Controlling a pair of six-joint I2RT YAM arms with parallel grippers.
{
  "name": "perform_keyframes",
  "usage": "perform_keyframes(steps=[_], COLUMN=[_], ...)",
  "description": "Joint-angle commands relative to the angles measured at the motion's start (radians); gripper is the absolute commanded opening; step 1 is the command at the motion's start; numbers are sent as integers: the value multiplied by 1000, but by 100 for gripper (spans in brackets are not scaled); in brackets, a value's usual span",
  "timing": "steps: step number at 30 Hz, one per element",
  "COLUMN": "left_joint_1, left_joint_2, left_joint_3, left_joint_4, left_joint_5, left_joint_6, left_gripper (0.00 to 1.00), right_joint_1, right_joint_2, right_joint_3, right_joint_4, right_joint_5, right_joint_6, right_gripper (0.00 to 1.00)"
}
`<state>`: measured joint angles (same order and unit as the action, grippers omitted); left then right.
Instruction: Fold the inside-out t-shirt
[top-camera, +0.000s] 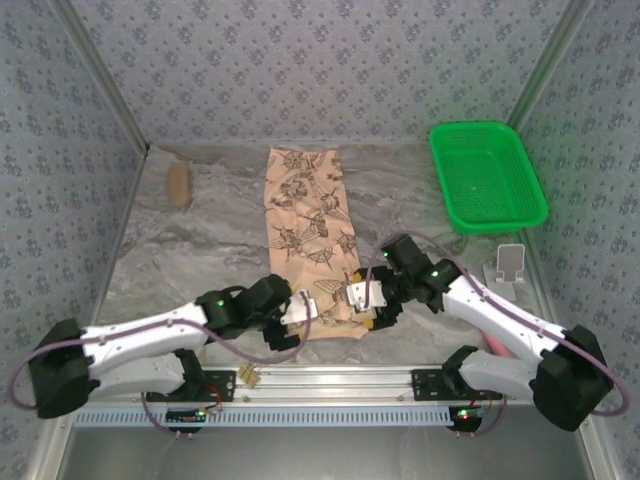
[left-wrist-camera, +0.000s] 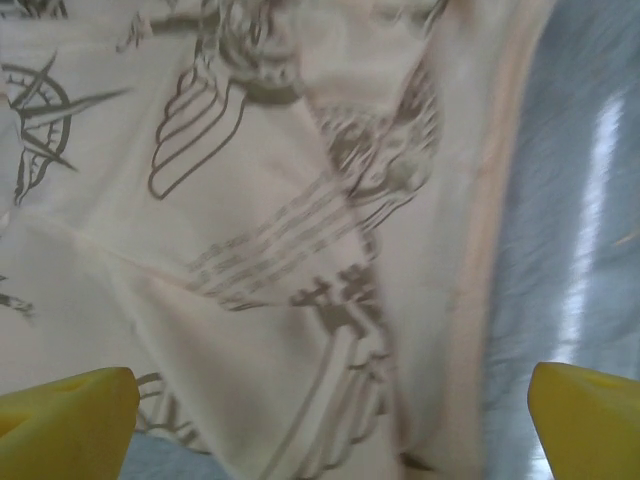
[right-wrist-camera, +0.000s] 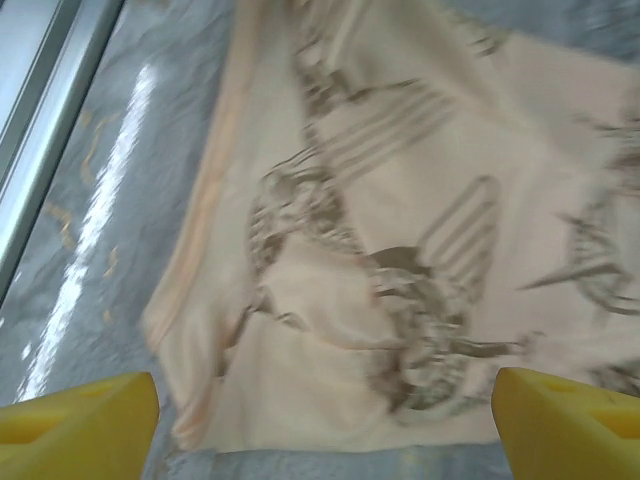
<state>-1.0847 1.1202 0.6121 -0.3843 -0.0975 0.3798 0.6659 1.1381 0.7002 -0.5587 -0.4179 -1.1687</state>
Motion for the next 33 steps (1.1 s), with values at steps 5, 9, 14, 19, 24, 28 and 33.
perform_keyframes(steps=[5,9,14,19,24,28,33], left_joint_1=[-1,19,29,29,28,22,3], left_joint_2=[108,111,215,298,329,293,160], left_joint_3=[17,-8,28,43,67,74,116], left_joint_4=[-23,-3,-91,-117,-93,-110,-208], left_joint_5=[-63,7,20,23,41,32,37], left_joint_6=[261,281,256,243,279,305,296], left_gripper=[99,99,89,80,42,16,0], right_joint_1=[15,24,77,103,93,90,120], right_joint_2=[112,197,275,265,216,163,28], right_joint_3=[-68,-64,-74,-135,-140,-114,-62], right_joint_4=[69,167,202,295,289,214,89], right_joint_5=[56,67,131,182,181,186,128], right_joint_6=[-153,-116,-110,-94,-78,-31,-2], right_gripper=[91,94,88,67,24,8,7])
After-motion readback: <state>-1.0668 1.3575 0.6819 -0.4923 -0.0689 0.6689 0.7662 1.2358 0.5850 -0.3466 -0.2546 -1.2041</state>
